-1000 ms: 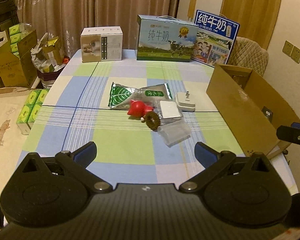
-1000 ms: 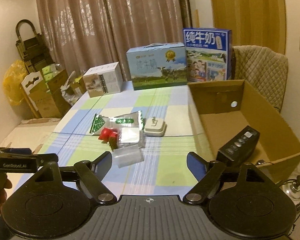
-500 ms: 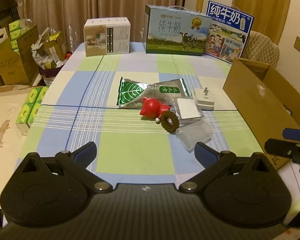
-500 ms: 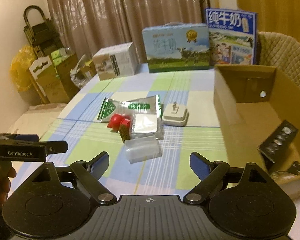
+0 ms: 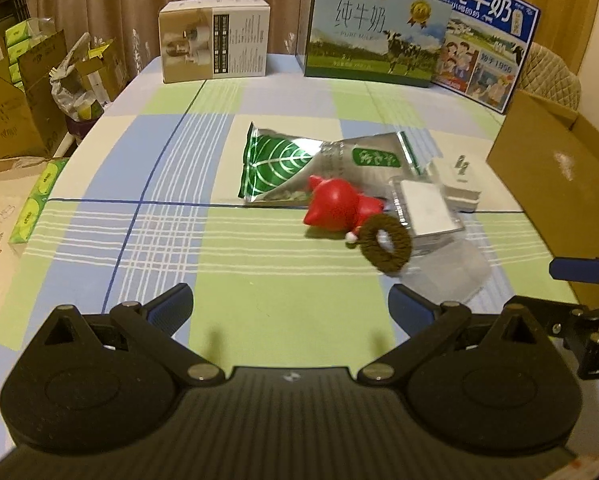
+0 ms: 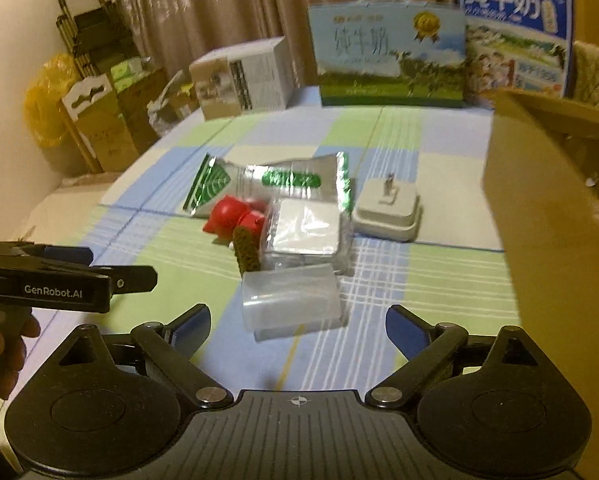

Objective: Organize objects
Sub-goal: 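Move both tools toward the clear plastic container and brown ring, then close the left tool on the brown ring while the right tool grasps the clear container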

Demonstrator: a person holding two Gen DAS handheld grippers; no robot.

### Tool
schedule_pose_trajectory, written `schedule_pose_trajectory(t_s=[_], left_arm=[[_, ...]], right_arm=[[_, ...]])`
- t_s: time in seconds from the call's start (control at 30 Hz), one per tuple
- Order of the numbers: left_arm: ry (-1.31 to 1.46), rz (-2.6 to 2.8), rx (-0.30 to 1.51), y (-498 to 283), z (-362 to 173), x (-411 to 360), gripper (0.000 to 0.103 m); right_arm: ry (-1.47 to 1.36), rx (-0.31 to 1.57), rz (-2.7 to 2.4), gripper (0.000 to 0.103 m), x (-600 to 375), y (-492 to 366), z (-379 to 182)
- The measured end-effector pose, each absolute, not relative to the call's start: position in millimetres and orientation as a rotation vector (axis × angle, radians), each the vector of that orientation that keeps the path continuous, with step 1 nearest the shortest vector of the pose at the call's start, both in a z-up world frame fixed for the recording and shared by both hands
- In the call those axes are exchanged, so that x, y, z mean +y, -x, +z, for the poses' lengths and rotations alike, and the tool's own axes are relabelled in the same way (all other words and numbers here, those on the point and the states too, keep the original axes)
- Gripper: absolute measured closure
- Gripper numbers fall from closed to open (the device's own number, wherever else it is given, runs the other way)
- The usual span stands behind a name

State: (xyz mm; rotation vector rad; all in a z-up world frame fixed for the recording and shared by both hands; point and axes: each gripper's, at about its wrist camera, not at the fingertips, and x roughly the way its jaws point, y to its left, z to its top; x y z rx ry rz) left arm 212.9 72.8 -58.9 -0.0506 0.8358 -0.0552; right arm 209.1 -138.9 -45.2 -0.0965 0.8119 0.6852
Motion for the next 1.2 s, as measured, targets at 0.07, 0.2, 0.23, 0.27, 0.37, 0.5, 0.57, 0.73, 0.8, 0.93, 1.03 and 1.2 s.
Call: schedule_pose_trajectory(t_s=[0.07, 0.2, 0.23, 0.27, 0.37, 0.5, 0.57, 0.73, 0.8, 0.93, 1.03, 1.2], left_arm=[[0.053, -0.061, 0.838, -216, -66, 75, 0.001], [0.048, -0.069, 0.87, -221, -78, 76, 0.001], [0.041, -0.072, 0.871, -222, -79, 76, 0.001], [0.039, -0.074, 0.869, -223, -80, 76, 0.001], [0.082, -0.082, 0.876, -229, -82, 80, 0.001], [0.107, -0.084, 0.89, -235, -86, 84, 0.001], [0.096, -0.082, 0.888, -236, -85, 84, 0.001], [0.079, -0.08, 0.887, -237, -86, 83, 0.001], [0.086, -0.085, 0.886, -237, -86, 83, 0.001], [0.089, -0.089, 0.887, -237, -86, 83, 0.001], [0.089, -0.098, 0.886, -237, -86, 81, 0.001], [0.076, -0.133, 0.874, -239, -87, 72, 0.004]], right_arm=[[0.103, 0.821, 0.696, 0.011, -132, -214, -52], [0.127, 0.84, 0.708, 0.011, -121, -223, -67], [0.142, 0.849, 0.704, 0.011, -118, -226, -71], [0.162, 0.859, 0.696, 0.011, -114, -227, -75], [0.203, 0.885, 0.682, 0.011, -109, -233, -85], [0.214, 0.876, 0.688, 0.011, -107, -237, -88], [0.235, 0.876, 0.697, 0.011, -104, -238, -90], [0.243, 0.887, 0.715, 0.012, -99, -241, -95], [0.246, 0.885, 0.716, 0.013, -98, -242, -95], [0.258, 0.879, 0.714, 0.021, -97, -244, -96], [0.246, 0.871, 0.719, 0.034, -98, -245, -94], [0.207, 0.843, 0.683, 0.034, -105, -246, -80]])
